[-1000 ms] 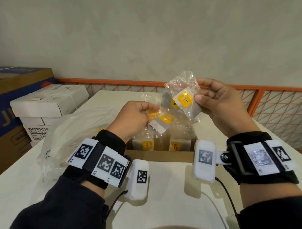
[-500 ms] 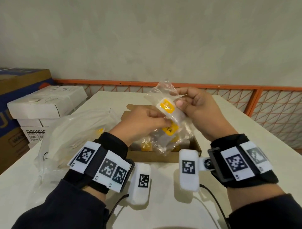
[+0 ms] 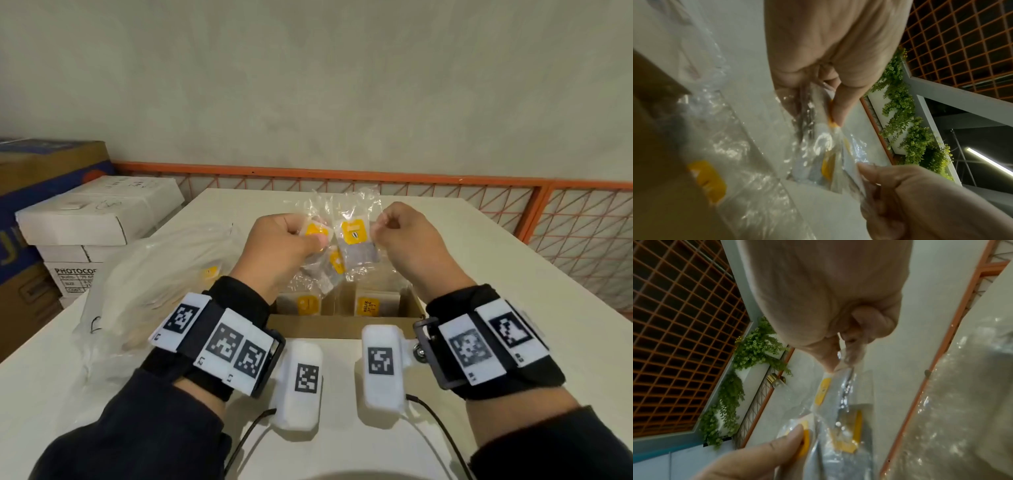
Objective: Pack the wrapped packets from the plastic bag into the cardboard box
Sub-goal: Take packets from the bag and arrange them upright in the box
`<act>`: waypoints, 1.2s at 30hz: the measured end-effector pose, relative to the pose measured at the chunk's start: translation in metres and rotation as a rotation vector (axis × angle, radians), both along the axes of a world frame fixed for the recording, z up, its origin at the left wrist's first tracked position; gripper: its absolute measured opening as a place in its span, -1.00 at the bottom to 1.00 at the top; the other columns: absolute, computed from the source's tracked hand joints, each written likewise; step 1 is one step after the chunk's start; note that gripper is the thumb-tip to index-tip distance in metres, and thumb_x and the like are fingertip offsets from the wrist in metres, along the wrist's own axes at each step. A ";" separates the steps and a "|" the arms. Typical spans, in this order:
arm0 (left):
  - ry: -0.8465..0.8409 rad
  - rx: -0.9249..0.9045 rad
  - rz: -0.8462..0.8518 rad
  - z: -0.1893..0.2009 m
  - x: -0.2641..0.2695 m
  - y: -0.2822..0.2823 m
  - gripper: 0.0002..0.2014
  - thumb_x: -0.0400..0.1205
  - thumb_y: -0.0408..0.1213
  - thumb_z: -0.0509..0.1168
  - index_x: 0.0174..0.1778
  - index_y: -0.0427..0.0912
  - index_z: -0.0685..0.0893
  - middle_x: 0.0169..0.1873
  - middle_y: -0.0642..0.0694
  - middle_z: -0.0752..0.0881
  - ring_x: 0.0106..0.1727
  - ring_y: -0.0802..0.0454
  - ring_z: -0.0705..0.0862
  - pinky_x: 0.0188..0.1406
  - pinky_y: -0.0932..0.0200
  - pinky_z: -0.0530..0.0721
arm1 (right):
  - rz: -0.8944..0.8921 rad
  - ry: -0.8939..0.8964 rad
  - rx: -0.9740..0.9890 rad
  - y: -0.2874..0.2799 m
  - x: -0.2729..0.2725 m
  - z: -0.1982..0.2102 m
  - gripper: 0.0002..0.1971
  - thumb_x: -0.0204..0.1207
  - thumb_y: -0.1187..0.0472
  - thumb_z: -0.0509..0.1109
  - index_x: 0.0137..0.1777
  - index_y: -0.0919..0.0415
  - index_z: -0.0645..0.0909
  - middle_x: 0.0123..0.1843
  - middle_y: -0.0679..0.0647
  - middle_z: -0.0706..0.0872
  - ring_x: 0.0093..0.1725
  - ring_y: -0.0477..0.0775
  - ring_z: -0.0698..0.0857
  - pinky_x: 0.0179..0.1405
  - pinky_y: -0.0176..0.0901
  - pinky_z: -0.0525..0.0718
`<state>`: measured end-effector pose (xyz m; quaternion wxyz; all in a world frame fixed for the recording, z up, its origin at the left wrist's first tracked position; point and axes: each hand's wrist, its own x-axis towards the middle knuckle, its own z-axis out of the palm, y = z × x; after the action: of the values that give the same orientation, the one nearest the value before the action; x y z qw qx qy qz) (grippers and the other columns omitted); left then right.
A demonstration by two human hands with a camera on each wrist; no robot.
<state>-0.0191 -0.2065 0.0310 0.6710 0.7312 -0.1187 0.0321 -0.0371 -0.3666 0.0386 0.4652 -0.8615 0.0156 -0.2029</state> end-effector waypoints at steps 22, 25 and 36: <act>0.092 0.034 0.047 -0.007 0.008 -0.007 -0.51 0.48 -0.54 0.30 0.13 0.12 0.39 0.15 -0.13 0.60 -0.03 -0.04 0.57 -0.37 0.20 0.44 | 0.251 0.128 0.399 -0.020 -0.006 0.002 -0.47 0.40 0.69 0.22 0.15 0.06 0.41 -0.44 -0.01 0.60 -0.40 0.02 0.47 -0.35 -0.17 0.43; 0.162 0.035 -0.020 -0.010 0.007 -0.009 -0.30 0.49 -0.60 0.27 0.40 0.12 0.22 0.00 -0.17 0.64 0.00 -0.07 0.61 -0.25 0.17 0.46 | 0.298 0.204 0.308 -0.017 -0.006 0.000 -0.45 0.38 0.71 0.18 0.09 0.02 0.47 -0.39 0.03 0.60 -0.39 0.01 0.50 -0.36 -0.17 0.45; 0.195 0.519 -0.200 -0.013 0.003 -0.001 -0.73 0.45 -0.52 0.41 -0.22 0.00 0.61 -0.08 -0.04 0.71 0.10 -0.07 0.64 0.26 -0.04 0.57 | 0.260 0.512 -0.109 -0.022 -0.008 -0.004 -0.78 0.32 0.43 0.50 -0.18 0.11 0.60 -0.27 0.00 0.63 -0.31 -0.08 0.57 -0.37 -0.31 0.52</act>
<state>-0.0156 -0.2075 0.0176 0.4694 0.8628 -0.1292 -0.1361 -0.0449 -0.3881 0.0348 0.4213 -0.9032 0.0112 0.0816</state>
